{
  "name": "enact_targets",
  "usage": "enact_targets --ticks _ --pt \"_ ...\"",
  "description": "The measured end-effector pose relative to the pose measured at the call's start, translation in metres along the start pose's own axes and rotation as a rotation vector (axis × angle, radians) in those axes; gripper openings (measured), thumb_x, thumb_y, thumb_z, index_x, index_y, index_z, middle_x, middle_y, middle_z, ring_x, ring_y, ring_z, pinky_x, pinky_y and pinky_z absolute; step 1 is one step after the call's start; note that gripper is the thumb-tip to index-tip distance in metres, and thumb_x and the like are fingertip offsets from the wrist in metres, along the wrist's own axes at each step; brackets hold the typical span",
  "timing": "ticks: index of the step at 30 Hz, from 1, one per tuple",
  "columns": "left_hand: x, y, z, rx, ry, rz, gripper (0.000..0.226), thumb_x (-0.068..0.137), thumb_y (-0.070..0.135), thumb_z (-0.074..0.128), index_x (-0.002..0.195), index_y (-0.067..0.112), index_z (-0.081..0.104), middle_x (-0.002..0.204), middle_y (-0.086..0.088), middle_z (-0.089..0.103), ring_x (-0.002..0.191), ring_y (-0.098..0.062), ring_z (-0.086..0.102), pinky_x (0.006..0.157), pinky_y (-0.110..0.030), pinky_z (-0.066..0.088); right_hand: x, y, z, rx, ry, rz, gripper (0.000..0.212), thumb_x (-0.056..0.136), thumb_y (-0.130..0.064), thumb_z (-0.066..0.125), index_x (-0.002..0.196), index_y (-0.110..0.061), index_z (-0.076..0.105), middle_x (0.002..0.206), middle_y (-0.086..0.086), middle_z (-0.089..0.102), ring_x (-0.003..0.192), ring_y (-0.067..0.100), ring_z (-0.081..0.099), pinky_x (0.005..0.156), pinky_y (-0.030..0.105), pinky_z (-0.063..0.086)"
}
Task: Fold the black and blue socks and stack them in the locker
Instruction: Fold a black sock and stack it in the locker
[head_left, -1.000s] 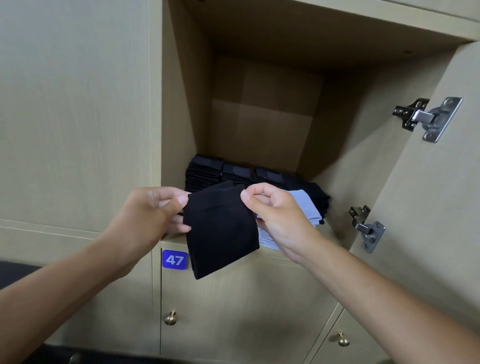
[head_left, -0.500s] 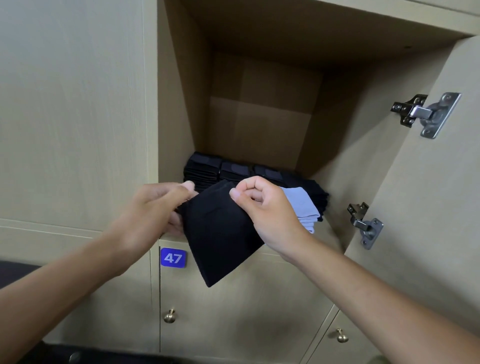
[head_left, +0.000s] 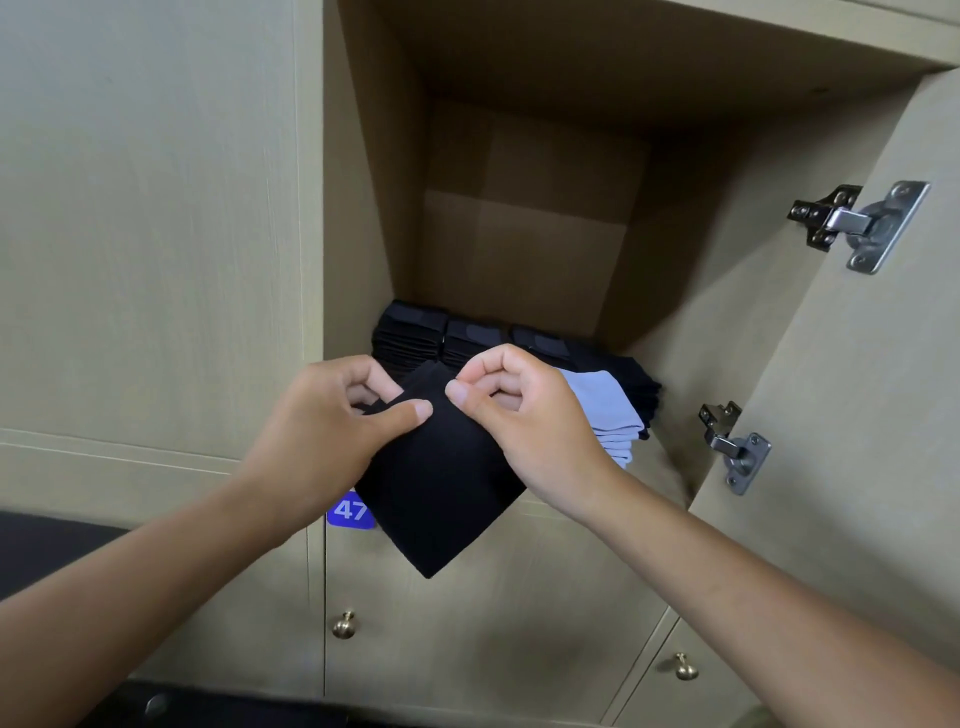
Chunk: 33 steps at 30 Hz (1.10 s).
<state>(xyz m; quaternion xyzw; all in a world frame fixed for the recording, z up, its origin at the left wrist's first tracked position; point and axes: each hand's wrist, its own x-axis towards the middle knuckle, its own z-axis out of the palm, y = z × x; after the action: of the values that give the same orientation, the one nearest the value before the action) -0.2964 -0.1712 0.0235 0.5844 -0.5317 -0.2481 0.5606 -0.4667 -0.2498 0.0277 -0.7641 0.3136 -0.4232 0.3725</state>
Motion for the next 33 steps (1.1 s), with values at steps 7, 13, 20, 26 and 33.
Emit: enact_targets --ticks 7,13,20,26,33 --pt "0.006 -0.003 -0.007 -0.254 0.192 -0.146 0.02 0.094 0.02 0.072 0.09 0.005 0.06 0.083 -0.012 0.077 0.071 -0.018 0.072 0.055 -0.025 0.054 0.002 0.005 -0.007 0.248 0.039 0.222 0.045 0.085 -0.021 0.081 0.117 -0.022 0.049 0.101 0.007 0.073 0.086 0.015 0.068 0.083 0.033 0.054" --pt "0.008 -0.006 -0.002 -0.341 0.283 -0.162 0.019 0.098 0.026 0.067 0.095 0.011 0.055 0.087 -0.007 0.072 0.072 -0.012 0.068 0.051 -0.018 0.045 -0.004 0.005 -0.006 0.394 -0.094 0.24 0.035 0.097 -0.014 0.067 0.119 -0.024 0.042 0.115 0.017 0.07 0.099 0.02 0.069 0.094 0.042 0.057" --pt "0.008 -0.013 0.004 -0.199 0.207 -0.021 0.022 0.102 0.013 0.059 0.098 0.023 0.04 0.085 -0.013 0.062 0.068 -0.021 0.056 0.051 -0.031 0.041 -0.004 0.008 -0.005 0.065 -0.026 0.148 0.022 0.095 -0.018 0.067 0.104 -0.036 0.076 0.114 -0.008 0.072 0.114 0.019 0.064 0.105 0.036 0.05" --pt "0.007 -0.015 0.007 -0.151 0.044 0.0 0.025 0.094 0.011 0.07 0.097 0.036 0.066 0.111 -0.001 0.066 0.096 -0.031 0.07 0.088 -0.049 0.057 0.012 -0.003 -0.027 -0.048 -0.016 0.151 0.034 0.08 -0.033 0.083 0.112 -0.041 0.074 0.12 -0.02 0.069 0.115 -0.002 0.06 0.103 0.019 0.046" --pt "0.014 -0.012 0.018 -0.272 -0.007 0.03 0.034 0.088 0.005 0.076 0.111 0.028 0.069 0.116 0.009 0.066 0.079 -0.019 0.075 0.067 -0.028 0.063 0.047 -0.021 -0.062 -0.354 -0.007 0.039 0.058 0.073 -0.021 0.089 0.126 -0.032 0.068 0.124 -0.014 0.067 0.117 0.003 0.061 0.106 0.033 0.05"
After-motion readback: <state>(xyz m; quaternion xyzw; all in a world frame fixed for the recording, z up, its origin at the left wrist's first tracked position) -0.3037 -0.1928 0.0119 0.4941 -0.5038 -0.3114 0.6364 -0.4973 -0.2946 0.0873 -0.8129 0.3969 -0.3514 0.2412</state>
